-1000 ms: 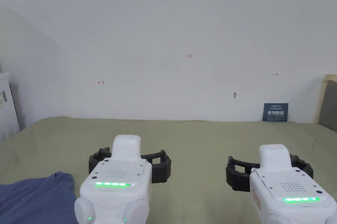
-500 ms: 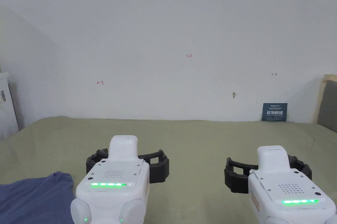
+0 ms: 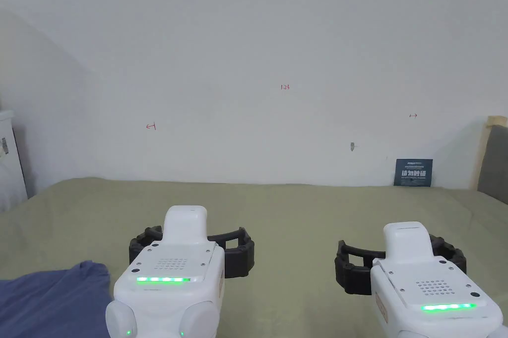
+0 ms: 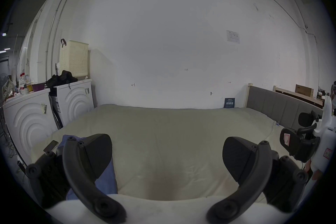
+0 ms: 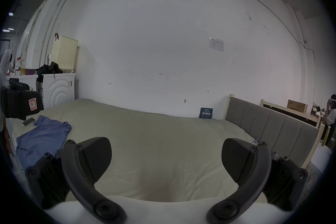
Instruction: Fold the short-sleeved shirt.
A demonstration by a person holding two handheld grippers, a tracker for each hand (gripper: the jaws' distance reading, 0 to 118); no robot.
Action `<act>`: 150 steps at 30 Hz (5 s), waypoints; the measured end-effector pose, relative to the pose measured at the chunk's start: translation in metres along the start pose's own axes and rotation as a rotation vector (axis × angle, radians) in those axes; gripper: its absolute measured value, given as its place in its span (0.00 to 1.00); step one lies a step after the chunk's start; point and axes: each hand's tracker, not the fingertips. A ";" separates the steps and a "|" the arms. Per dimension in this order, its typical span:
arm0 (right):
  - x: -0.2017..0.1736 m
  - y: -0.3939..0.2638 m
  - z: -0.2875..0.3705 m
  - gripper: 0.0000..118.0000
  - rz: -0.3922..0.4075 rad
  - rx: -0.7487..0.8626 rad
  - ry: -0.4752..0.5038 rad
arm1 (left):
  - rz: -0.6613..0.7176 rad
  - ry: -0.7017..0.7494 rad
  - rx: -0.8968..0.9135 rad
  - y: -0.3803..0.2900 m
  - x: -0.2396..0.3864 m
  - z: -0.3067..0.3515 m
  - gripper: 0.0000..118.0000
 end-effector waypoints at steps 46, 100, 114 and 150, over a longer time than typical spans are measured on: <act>0.001 -0.005 -0.004 1.00 -0.017 -0.015 0.004 | -0.017 -0.001 -0.015 -0.003 0.004 -0.001 1.00; 0.002 -0.002 -0.005 1.00 -0.024 0.002 -0.007 | -0.022 -0.003 -0.021 -0.003 0.003 -0.002 1.00; 0.000 -0.003 -0.006 0.95 -0.028 -0.014 -0.003 | -0.022 -0.002 -0.029 -0.002 0.001 -0.004 1.00; -0.223 0.014 -0.037 0.00 -0.035 -0.020 0.485 | 0.037 0.602 -0.089 -0.015 -0.225 0.082 0.01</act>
